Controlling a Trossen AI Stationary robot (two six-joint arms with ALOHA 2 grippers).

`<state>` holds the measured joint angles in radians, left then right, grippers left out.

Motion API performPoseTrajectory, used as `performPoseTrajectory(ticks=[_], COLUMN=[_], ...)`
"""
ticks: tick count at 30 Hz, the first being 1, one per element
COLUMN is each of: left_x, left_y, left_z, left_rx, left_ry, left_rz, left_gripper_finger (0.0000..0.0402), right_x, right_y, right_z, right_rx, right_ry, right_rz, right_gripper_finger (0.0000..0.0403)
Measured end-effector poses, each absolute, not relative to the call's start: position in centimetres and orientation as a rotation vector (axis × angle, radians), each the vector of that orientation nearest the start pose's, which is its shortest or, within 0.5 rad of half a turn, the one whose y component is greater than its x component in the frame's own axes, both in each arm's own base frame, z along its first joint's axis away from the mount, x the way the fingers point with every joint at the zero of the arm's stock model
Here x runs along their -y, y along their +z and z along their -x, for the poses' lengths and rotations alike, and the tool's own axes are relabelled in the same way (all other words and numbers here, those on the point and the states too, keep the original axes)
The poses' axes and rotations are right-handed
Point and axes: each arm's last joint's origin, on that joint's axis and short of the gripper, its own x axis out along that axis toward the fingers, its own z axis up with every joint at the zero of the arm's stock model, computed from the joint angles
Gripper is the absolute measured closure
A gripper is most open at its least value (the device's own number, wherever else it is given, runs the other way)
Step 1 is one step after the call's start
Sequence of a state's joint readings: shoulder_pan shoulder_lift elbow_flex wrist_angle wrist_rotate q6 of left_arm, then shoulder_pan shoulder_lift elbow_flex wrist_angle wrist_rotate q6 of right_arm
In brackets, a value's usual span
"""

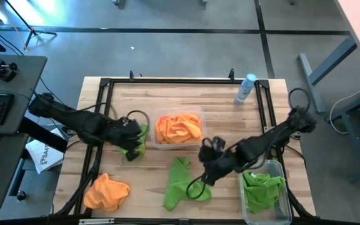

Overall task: Sort microfiber towel by color & place in baskets
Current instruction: Put the green microfiber cloth into the bottom transparent bin

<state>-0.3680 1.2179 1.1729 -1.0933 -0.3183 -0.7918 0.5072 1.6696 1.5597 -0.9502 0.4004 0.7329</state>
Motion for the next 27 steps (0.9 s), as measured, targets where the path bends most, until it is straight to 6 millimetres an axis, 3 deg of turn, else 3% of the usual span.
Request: performPoseTrajectory(ticks=[7,13,19,27], left_x=[6.4,5.7,5.3,5.5], left_y=[30.2,29.2,28.3,27.1], left_z=[-14.8,-12.0,-10.8,-11.1], left_rx=[-0.949,-0.909,-0.9,-0.9], left_ry=[0.223,0.117,0.095,0.095], left_rz=[0.276,0.231,0.244,0.244], left_gripper_finger=[0.0303,0.0312,0.0314,0.0314], right_x=[-18.7,-20.0,-20.7,-21.6], right_y=[29.7,27.2,24.5,21.8], right_z=[-34.5,-36.6,-37.7,-39.3], right_rx=[-0.985,-1.069,-1.117,-1.095], right_ry=[-0.231,-0.197,-0.212,-0.154], right_rz=[-0.253,-0.281,-0.274,-0.224], right_gripper_finger=[0.039,0.0339,0.0275,0.0226])
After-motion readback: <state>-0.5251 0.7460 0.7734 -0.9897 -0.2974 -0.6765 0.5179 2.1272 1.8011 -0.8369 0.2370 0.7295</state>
